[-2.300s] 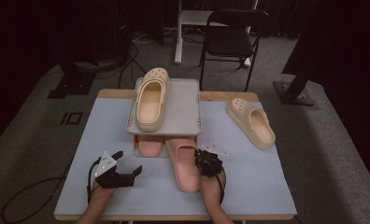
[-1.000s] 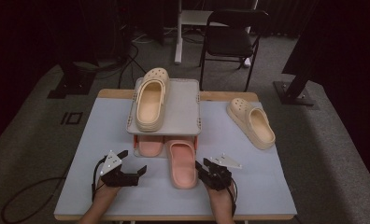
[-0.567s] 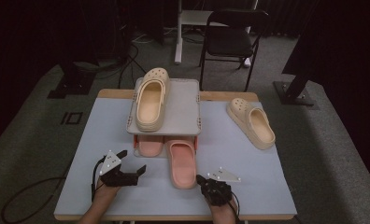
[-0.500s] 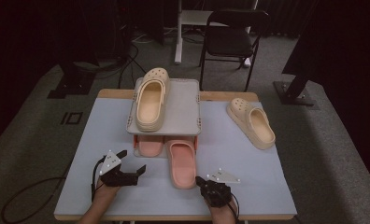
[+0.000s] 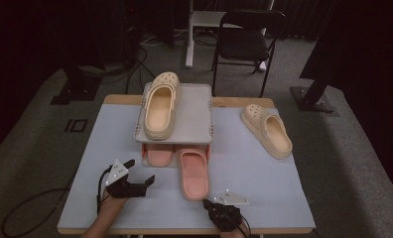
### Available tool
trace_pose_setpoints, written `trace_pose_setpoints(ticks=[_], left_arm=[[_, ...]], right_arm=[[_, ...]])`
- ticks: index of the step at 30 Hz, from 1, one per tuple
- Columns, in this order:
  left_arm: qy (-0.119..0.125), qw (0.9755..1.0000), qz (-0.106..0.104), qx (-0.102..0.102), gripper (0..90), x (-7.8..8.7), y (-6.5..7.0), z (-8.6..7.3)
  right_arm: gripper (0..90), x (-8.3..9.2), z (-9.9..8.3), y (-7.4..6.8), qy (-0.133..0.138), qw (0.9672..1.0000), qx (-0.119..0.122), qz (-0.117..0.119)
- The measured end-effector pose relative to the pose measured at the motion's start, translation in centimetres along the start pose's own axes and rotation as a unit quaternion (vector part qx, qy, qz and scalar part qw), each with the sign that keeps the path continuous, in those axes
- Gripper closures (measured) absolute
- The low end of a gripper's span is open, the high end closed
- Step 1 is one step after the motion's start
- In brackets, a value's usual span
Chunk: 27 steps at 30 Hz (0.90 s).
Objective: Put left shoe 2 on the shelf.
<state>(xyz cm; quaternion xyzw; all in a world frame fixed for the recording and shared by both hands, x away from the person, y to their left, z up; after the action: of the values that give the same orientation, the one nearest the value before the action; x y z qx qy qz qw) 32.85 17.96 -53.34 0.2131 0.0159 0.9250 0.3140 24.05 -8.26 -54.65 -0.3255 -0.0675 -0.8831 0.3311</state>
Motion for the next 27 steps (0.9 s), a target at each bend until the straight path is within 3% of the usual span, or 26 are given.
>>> trace_pose_setpoints(ticks=[7, 14, 27], left_arm=[[0.0, 1.0, -0.001, 0.002, 0.8, 0.0, 0.0, 0.0], [0.002, 1.0, -0.001, 0.001, 0.9, 0.1, 0.0, 0.0], [0.003, 1.0, -0.001, 0.001, 0.9, 0.2, 0.0, 0.0]], right_arm=[[90.0, -0.9, 0.7, -0.3, 0.005, 0.9999, 0.013, -0.006], [90.0, -2.0, 1.7, 0.4, 0.009, 0.9998, 0.005, -0.015], [90.0, -4.0, 3.1, 1.2, 0.021, 0.9989, 0.016, -0.038]])
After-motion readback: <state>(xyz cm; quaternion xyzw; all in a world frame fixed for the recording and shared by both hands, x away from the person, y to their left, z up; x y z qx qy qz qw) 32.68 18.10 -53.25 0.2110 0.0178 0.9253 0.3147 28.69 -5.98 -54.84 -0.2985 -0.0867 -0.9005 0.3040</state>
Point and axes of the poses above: each handheld gripper's, and its own axes: x roughly backward along the jaws, z roughly out of its top, y roughly to its right, the point moved 7 cm from there along -x, roughly forward along the jaws, and after that the axes turned 6 degrees about x, right-handed, at the moved point
